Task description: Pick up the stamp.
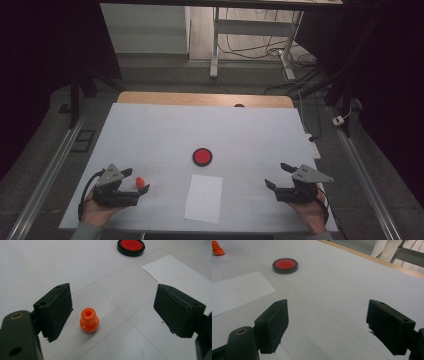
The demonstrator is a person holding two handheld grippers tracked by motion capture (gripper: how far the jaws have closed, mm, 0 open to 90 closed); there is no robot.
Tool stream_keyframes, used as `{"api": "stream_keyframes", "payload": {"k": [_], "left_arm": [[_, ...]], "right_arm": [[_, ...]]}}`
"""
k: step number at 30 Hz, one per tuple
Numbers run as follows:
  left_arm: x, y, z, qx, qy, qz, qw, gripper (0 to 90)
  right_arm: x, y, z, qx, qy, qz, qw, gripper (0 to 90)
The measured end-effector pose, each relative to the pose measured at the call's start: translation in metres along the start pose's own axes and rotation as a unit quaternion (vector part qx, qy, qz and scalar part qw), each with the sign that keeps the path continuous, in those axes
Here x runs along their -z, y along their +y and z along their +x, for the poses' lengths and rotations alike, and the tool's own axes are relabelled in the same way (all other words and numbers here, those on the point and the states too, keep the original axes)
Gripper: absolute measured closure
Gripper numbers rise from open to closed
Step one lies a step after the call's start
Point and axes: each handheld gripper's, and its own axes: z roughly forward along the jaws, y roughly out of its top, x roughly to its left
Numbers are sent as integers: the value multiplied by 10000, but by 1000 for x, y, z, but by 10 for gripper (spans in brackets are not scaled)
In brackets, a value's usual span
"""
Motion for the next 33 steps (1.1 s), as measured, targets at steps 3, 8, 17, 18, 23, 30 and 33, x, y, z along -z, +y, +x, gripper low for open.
{"api": "stream_keyframes", "payload": {"k": [3,8,17,18,23,30,33], "left_arm": [[0,2,0,-47,-14,2,10000,161],[1,5,0,-52,3,-45,10000,161],[0,2,3,-60,17,10,10000,165],[1,2,3,-67,29,5,10000,166],[1,0,1,-76,56,51,9999,169],[6,0,-2,-73,61,11,10000,178],[6,1,-3,-79,65,-2,9999,181]], "right_arm": [[-2,-2,2,7,82,43,10000,205],[-2,-5,4,51,121,99,9999,220],[4,-9,1,-63,83,36,9999,246],[4,-9,1,-79,92,14,9999,249],[0,-6,1,-15,121,5,9999,253],[-3,-3,3,-23,173,8,9998,276],[-3,-3,4,-5,167,27,9999,280]]}}
